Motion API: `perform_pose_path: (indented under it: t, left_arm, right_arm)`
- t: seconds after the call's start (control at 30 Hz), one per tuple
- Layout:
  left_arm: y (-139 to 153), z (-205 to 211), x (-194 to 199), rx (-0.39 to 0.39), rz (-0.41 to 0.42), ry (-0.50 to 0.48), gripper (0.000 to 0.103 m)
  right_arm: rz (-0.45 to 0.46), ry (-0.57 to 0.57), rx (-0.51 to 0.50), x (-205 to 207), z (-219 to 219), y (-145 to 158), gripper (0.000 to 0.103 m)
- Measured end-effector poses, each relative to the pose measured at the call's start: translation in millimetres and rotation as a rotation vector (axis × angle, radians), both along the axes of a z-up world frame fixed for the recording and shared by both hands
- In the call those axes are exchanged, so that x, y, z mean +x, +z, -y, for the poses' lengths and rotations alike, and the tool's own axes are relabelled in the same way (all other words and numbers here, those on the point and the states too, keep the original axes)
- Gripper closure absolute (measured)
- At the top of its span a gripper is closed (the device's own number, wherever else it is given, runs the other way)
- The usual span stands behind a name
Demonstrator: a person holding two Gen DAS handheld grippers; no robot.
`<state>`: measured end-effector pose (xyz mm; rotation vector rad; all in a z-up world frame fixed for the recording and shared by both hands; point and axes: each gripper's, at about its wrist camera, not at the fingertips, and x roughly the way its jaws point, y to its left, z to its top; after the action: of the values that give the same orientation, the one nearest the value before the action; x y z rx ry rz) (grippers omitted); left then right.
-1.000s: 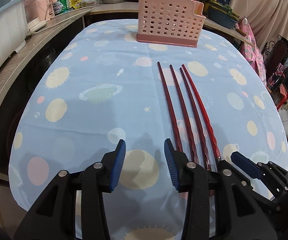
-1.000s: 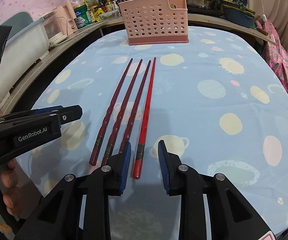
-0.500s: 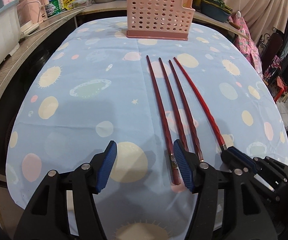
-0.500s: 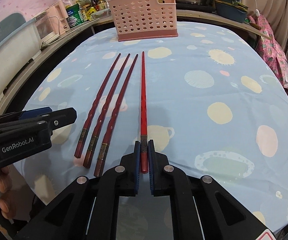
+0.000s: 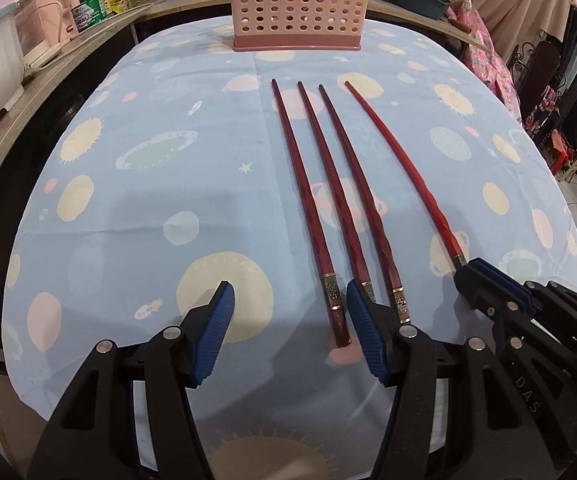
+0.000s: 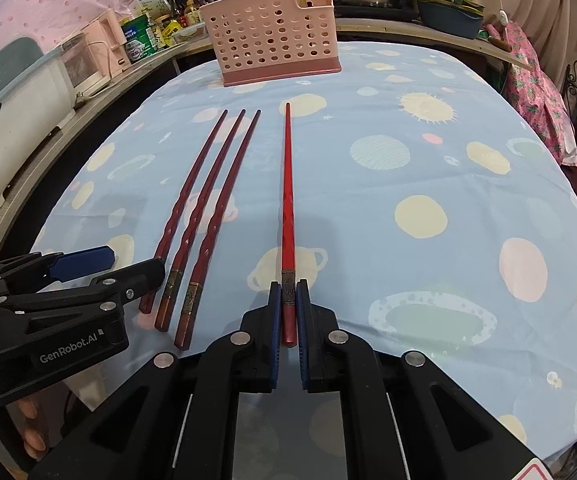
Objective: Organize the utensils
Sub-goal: 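Grasp a red chopstick with the left tool while the right tool grasps another red one, then lift both red chopsticks and drop them into the pink basket, opening both tools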
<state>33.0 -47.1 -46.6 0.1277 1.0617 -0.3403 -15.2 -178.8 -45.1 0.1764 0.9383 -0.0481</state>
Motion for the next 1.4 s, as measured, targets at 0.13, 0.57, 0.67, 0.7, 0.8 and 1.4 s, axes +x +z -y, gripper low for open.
perform_pose_path:
  t: [0.13, 0.57, 0.67, 0.7, 0.8, 1.4]
  left_arm:
    - [-1.8, 2.2, -2.1, 0.020, 0.010, -0.005, 0.048]
    - [-0.3, -3.1, -0.6, 0.019, 0.020, 0.005, 0.092]
    - [-0.1, -4.7, 0.5, 0.006, 0.010, 0.001, 0.096]
    - [0.1, -5.1, 0.5, 0.000, 0.006, 0.000, 0.096]
    - [1.1, -6.9, 1.6, -0.017, -0.008, 0.003, 0.096]
    - [67.1, -30.8, 16.3, -0.135, 0.076, 0.068, 0.096]
  right_arm:
    - [0.000, 0.000, 0.000, -0.1, 0.0, -0.1, 0.096]
    - [0.000, 0.001, 0.000, 0.0, -0.4, -0.1, 0.096]
    - [0.000, 0.001, 0.001, 0.0, -0.6, 0.0, 0.096]
    - [0.000, 0.000, 0.001, 0.0, -0.5, 0.0, 0.096]
    - [0.000, 0.000, 0.001, 0.2, -1.2, 0.2, 0.096]
    - [0.177, -0.033, 0.050, 7.9, 23.1, 77.3, 0.096]
